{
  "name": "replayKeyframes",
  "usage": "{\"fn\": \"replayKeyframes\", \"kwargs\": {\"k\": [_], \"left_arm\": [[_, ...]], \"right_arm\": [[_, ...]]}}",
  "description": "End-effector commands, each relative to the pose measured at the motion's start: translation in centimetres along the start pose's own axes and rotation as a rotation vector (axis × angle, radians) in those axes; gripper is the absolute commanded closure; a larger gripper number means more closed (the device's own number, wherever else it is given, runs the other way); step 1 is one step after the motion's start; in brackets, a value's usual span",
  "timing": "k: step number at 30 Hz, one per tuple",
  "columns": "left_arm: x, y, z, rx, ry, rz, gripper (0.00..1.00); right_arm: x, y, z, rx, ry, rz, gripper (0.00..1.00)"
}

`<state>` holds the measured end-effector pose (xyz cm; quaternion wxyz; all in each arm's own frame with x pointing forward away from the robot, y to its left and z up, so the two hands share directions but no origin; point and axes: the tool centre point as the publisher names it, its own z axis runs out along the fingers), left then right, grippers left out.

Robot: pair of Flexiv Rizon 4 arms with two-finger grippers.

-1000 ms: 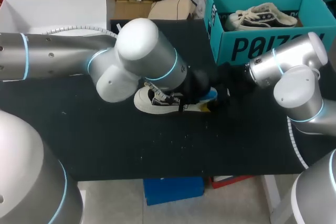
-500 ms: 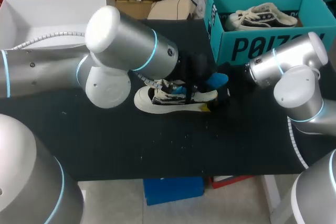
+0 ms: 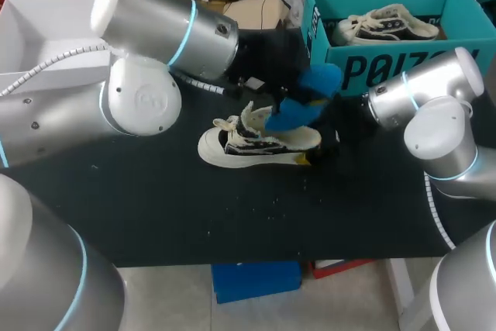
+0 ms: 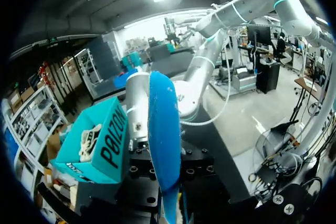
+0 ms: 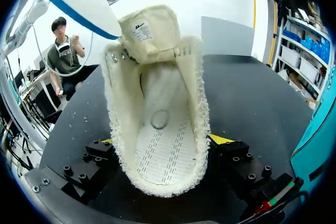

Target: Take the shoe out of the shoebox, open the shoe tongue, remove and reinsert the insole, then place the shoe into the shoebox

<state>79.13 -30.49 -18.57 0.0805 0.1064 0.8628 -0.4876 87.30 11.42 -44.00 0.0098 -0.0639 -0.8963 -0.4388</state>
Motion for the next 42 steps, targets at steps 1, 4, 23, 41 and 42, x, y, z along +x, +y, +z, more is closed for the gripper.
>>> {"fn": "replayKeyframes", "kwargs": {"k": [1, 4, 23, 41, 42], "left_arm": [[-0.1, 0.5, -0.5, 0.065, 0.009, 0.005, 1.00], [-0.1, 0.5, -0.5, 0.065, 0.009, 0.005, 1.00], [4.9, 1.0, -9.4, 0.152, -0.093, -0.383, 1.00], [2.0, -4.1, -12.8, 0.352, -0.013, -0.483, 1.00], [1.7, -4.4, -12.8, 0.358, -0.012, -0.485, 1.00]], "right_arm": [[-0.2, -0.3, 0.2, 0.002, 0.001, 0.001, 1.00], [-0.2, -0.3, 0.2, 0.002, 0.001, 0.001, 1.00], [-0.2, -0.3, 0.2, 0.002, 0.001, 0.001, 1.00], [-0.2, -0.3, 0.2, 0.002, 0.001, 0.001, 1.00], [-0.2, -0.3, 0.2, 0.002, 0.001, 0.001, 1.00]]}}
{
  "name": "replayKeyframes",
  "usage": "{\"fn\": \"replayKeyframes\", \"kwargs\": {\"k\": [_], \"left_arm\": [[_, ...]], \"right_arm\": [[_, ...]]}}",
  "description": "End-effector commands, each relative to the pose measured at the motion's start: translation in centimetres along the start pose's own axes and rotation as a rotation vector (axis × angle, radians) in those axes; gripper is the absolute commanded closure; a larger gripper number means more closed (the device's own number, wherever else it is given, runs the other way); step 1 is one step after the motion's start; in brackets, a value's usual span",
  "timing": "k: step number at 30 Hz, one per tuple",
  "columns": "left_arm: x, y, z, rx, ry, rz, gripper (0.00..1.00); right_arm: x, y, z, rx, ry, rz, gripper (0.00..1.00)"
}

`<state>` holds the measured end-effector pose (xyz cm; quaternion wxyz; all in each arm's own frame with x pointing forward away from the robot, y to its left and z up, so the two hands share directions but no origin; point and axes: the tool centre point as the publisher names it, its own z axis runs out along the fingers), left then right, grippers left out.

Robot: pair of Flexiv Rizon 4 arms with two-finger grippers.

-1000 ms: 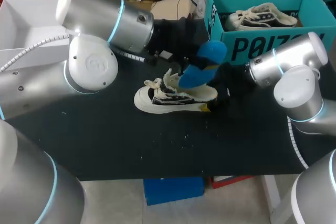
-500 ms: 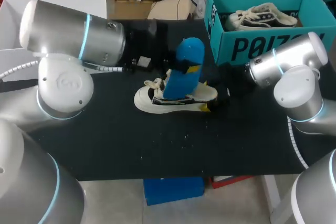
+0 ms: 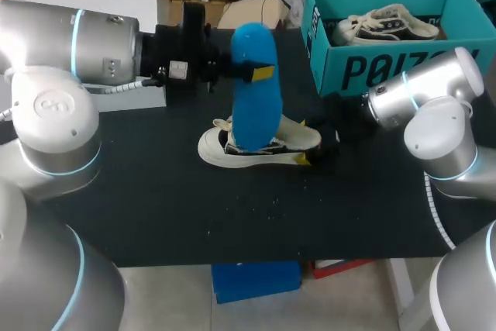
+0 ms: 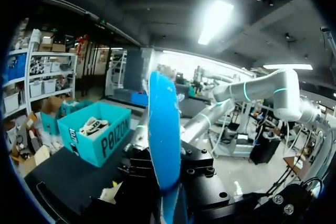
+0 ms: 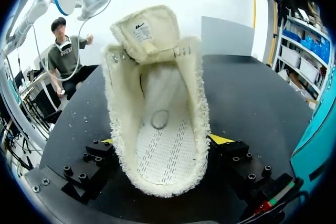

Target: Take the shoe out of the shoebox, open the shoe tongue, remove and reinsert the insole, then place the shoe into the shoebox

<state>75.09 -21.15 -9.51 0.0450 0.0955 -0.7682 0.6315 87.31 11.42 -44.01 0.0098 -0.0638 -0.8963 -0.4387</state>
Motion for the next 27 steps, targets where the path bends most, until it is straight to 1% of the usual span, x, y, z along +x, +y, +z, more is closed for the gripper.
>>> {"fn": "replayKeyframes", "kwargs": {"k": [1, 3, 4, 5, 8, 10, 12, 14, 16, 20, 24, 26, 27], "left_arm": [[-0.7, -1.3, 0.3, 0.011, 0.017, -0.005, 1.00], [-0.7, -2.0, 0.7, 0.016, 0.028, -0.008, 1.00], [-0.8, -2.3, 0.8, 0.005, 0.033, 0.002, 1.00], [-0.7, -2.8, 1.1, 0.022, 0.047, -0.014, 1.00], [-0.5, -3.8, 1.7, 0.025, 0.061, -0.011, 1.00], [-0.4, -4.6, 2.1, 0.053, 0.096, -0.019, 1.00], [-0.2, -5.3, 2.5, 0.056, 0.099, -0.018, 1.00], [0.1, -6.0, 2.9, 0.075, 0.129, -0.041, 1.00], [0.5, -6.6, 3.3, 0.073, 0.145, -0.051, 1.00], [1.8, -8.1, 4.2, 0.105, 0.202, -0.083, 1.00], [3.0, -9.2, 5.0, 0.113, 0.257, -0.103, 1.00], [3.4, -9.6, 5.3, 0.090, 0.255, -0.091, 1.00], [3.6, -9.8, 5.4, 0.091, 0.261, -0.094, 1.00]], "right_arm": [[-0.2, -0.3, 0.2, 0.002, 0.001, 0.001, 1.00], [-0.2, -0.3, 0.2, 0.002, 0.001, 0.001, 1.00], [-0.2, -0.3, 0.2, 0.002, 0.001, 0.001, 1.00], [-0.2, -0.3, 0.2, 0.002, 0.001, 0.001, 1.00], [-0.2, -0.3, 0.2, 0.002, 0.001, 0.001, 1.00], [-0.2, -0.3, 0.2, 0.002, 0.001, 0.001, 1.00], [-0.2, -0.3, 0.2, 0.002, 0.001, 0.001, 1.00], [-0.2, -0.3, 0.2, 0.002, 0.001, 0.001, 1.00], [-0.2, -0.3, 0.2, 0.002, 0.001, 0.001, 1.00], [-0.2, -0.3, 0.2, 0.002, 0.001, 0.001, 1.00], [-0.2, -0.3, 0.2, 0.002, 0.001, 0.001, 1.00], [-0.2, -0.3, 0.2, 0.002, 0.001, 0.001, 1.00], [-0.2, -0.3, 0.2, 0.002, 0.001, 0.001, 1.00]]}}
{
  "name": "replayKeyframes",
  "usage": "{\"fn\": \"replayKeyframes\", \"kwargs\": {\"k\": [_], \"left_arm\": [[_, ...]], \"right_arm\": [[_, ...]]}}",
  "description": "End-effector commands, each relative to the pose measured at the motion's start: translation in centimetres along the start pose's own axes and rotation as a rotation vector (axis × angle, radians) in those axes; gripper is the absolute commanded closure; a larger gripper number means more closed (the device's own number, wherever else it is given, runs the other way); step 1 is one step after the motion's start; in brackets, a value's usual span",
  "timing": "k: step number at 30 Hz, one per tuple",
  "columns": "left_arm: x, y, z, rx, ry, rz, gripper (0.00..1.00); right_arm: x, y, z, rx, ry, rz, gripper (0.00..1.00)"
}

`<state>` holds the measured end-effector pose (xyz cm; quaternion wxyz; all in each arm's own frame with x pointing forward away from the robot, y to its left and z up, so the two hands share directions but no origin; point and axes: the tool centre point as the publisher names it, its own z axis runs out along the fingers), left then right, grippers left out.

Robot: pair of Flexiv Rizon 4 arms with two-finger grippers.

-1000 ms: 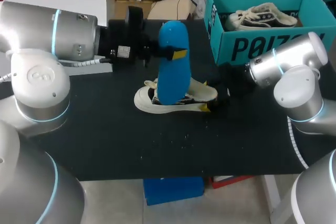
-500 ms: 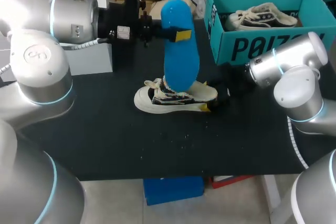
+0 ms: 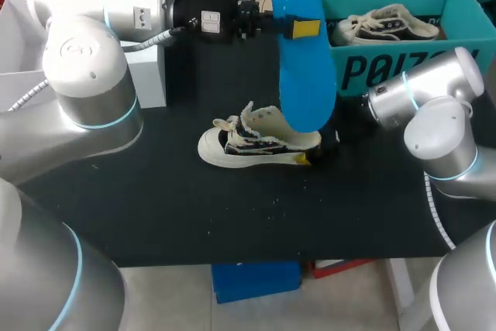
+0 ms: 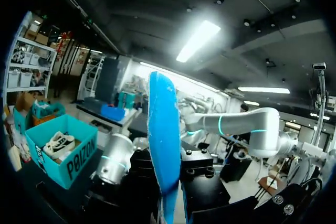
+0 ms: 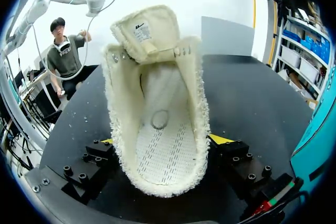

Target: Take the shoe out of the shoebox, open the shoe tongue, remove and reinsert the insole, then place the shoe into the shoebox

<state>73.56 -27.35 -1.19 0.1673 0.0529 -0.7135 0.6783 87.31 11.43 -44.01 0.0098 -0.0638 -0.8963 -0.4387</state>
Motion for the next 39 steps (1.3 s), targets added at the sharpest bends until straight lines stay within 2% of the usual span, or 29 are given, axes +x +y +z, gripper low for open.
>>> {"fn": "replayKeyframes", "kwargs": {"k": [1, 12, 25, 28, 29, 30, 39], "left_arm": [[-0.1, -1.0, 1.3, -0.027, 0.007, -0.002, 1.00], [1.0, -1.7, 1.6, -0.068, -0.028, 0.011, 1.00], [1.4, -1.9, 1.3, -0.060, -0.037, 0.011, 1.00], [1.4, -1.9, 1.3, -0.060, -0.037, 0.011, 1.00], [1.4, -1.9, 1.3, -0.060, -0.037, 0.011, 1.00], [1.4, -1.9, 1.3, -0.060, -0.037, 0.011, 1.00], [1.4, -1.9, 1.3, -0.060, -0.037, 0.011, 1.00]], "right_arm": [[-0.2, -0.3, 0.2, 0.002, 0.001, 0.001, 1.00], [-0.2, -0.3, 0.2, 0.002, 0.001, 0.001, 1.00], [-0.2, -0.3, 0.2, 0.002, 0.001, 0.001, 1.00], [-0.2, -0.3, -0.4, 0.025, 0.006, -0.002, 1.00], [-0.2, -0.3, -0.6, 0.034, 0.007, 0.003, 0.75], [-0.3, -0.3, -0.8, 0.048, 0.009, 0.006, 0.02], [-0.7, 0.7, -2.7, 0.185, 0.021, -0.013, 0.00]]}}
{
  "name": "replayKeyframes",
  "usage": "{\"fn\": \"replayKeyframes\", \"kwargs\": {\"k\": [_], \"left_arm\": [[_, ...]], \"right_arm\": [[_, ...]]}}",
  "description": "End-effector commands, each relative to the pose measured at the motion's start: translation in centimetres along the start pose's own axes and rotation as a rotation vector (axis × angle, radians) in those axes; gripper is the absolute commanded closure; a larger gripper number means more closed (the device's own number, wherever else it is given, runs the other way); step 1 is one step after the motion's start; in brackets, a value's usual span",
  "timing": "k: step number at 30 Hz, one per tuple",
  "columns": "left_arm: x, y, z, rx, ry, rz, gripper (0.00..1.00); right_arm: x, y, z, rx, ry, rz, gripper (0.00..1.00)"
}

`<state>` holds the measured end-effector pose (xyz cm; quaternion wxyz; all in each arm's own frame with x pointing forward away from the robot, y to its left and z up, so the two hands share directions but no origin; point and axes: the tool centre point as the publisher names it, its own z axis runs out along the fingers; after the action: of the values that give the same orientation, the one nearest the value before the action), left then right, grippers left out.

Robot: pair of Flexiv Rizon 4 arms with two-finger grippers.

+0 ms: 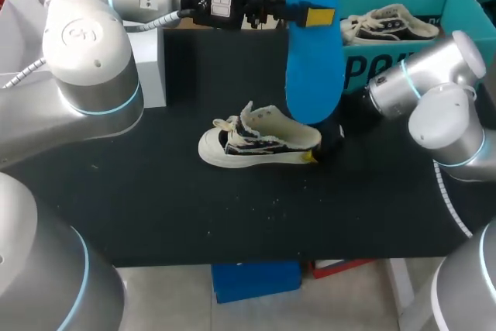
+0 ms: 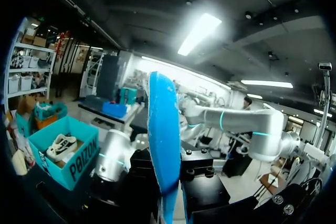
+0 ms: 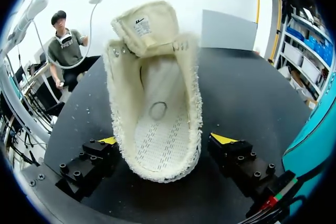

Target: Take the shoe out of the shoebox, open the shoe tongue, remove and reinsert the insole, then place the shoe into the shoebox

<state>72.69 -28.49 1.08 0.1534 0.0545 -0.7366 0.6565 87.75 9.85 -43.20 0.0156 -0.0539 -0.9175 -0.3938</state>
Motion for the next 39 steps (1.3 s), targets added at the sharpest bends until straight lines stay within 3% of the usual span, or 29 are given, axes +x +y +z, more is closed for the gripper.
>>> {"fn": "replayKeyframes", "kwargs": {"k": [1, 8, 12, 29, 39], "left_arm": [[0.1, 0.1, 0.1, 0.001, -0.005, 0.000, 1.00], [0.1, 0.1, 0.1, 0.001, -0.005, 0.000, 1.00], [0.1, 0.1, 0.1, 0.001, -0.005, 0.000, 1.00], [0.1, 0.1, 0.1, 0.001, -0.005, 0.000, 1.00], [0.1, 0.1, 0.1, 0.001, -0.005, 0.000, 1.00]], "right_arm": [[-0.2, 1.0, -1.2, 0.097, 0.008, 0.000, 0.00], [0.0, 2.0, -1.9, 0.312, -0.026, -0.004, 0.00], [0.0, 2.2, -1.7, 0.392, -0.049, -0.008, 0.00], [-0.5, 2.7, -0.9, 0.633, -0.027, -0.081, 0.00], [-0.3, 2.7, -0.3, 0.672, -0.019, -0.059, 0.00]]}}
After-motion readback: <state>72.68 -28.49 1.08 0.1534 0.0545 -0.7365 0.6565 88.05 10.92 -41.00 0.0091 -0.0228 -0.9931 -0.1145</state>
